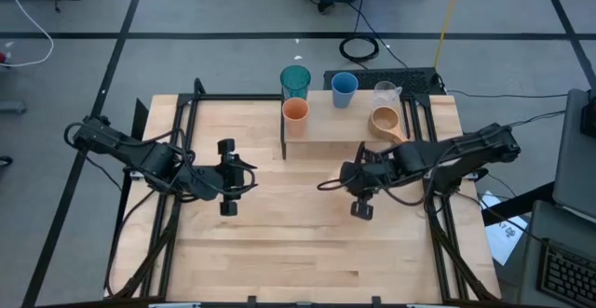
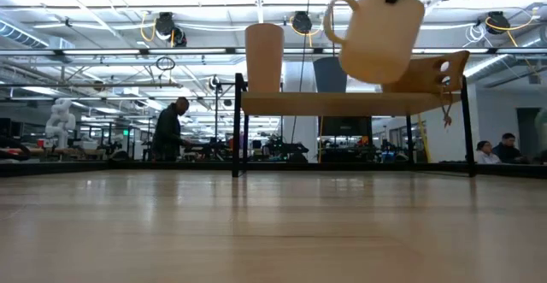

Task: Stack small to large cups/mugs on shelf
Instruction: Put the light orange mug on the shelf

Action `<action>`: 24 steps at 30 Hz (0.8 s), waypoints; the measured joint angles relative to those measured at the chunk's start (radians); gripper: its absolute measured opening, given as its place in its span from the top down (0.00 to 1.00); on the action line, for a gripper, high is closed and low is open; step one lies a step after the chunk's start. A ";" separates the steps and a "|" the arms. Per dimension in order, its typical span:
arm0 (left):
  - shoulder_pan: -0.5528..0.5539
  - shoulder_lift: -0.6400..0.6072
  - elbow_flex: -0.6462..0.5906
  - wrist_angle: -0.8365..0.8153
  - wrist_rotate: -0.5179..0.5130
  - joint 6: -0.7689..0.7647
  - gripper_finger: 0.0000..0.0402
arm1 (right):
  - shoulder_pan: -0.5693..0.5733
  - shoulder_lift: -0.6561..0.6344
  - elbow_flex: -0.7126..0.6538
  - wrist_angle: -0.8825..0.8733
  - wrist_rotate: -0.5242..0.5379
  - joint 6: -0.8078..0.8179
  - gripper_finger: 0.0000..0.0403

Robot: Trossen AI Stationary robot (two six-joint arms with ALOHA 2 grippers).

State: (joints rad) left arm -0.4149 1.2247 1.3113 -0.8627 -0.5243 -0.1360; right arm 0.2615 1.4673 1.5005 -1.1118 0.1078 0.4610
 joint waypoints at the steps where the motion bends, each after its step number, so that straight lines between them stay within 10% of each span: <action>1: 0.000 0.000 0.000 0.000 0.000 -0.001 0.50 | -0.001 0.000 0.016 -0.007 0.002 -0.009 1.00; 24: 0.000 0.000 0.000 0.000 -0.001 -0.005 0.50 | -0.097 -0.003 0.281 0.064 0.182 -0.247 1.00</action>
State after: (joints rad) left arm -0.4149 1.2247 1.3113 -0.8627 -0.5251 -0.1413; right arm 0.1646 1.4648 1.7813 -1.0476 0.2897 0.2144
